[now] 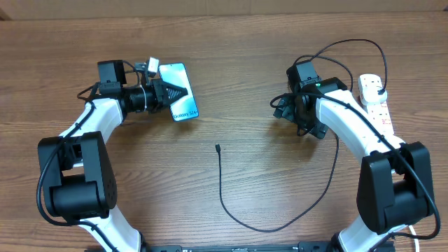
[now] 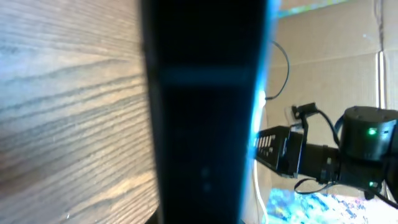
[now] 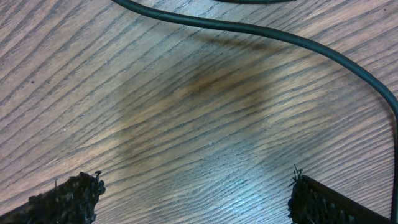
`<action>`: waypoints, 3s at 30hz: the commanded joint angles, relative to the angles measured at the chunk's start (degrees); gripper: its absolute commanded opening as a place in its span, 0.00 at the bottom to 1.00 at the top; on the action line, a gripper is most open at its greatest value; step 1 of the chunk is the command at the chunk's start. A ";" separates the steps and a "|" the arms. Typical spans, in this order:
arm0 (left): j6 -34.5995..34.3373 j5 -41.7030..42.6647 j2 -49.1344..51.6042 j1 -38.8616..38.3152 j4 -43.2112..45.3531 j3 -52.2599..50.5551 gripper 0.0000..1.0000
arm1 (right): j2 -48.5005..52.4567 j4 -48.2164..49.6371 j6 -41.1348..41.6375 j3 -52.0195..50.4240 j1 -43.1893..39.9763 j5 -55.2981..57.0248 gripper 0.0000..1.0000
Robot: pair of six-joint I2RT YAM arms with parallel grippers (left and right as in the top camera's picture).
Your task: Plug charger to phone and switch on socket
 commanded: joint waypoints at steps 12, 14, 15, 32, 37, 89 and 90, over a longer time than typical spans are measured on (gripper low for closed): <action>-0.20 4.46 -0.74 -0.04 0.94 -0.22 0.04 | -1.81 0.26 0.24 0.04 -0.13 0.00 1.00; -0.17 4.74 -0.74 -0.11 0.94 -0.22 0.04 | -1.81 0.26 0.24 0.04 -0.13 0.00 1.00; 0.00 4.74 -0.74 -0.17 0.92 -0.22 0.04 | -1.81 0.26 0.24 0.04 -0.13 0.00 1.00; 6.25 6.23 -0.74 -0.15 0.09 -0.22 0.04 | -1.81 0.26 0.24 0.04 -0.13 0.00 1.00; 6.25 6.23 -0.74 -0.15 0.13 -0.22 0.04 | -1.81 0.26 0.24 0.04 -0.13 0.00 1.00; 5.79 1.22 -0.74 -1.77 -1.46 -0.22 0.04 | -1.81 0.26 0.24 0.04 -0.13 0.00 1.00; 5.79 1.22 -0.74 -1.77 -1.46 -0.22 0.04 | -1.81 0.26 0.24 0.04 -0.13 0.00 1.00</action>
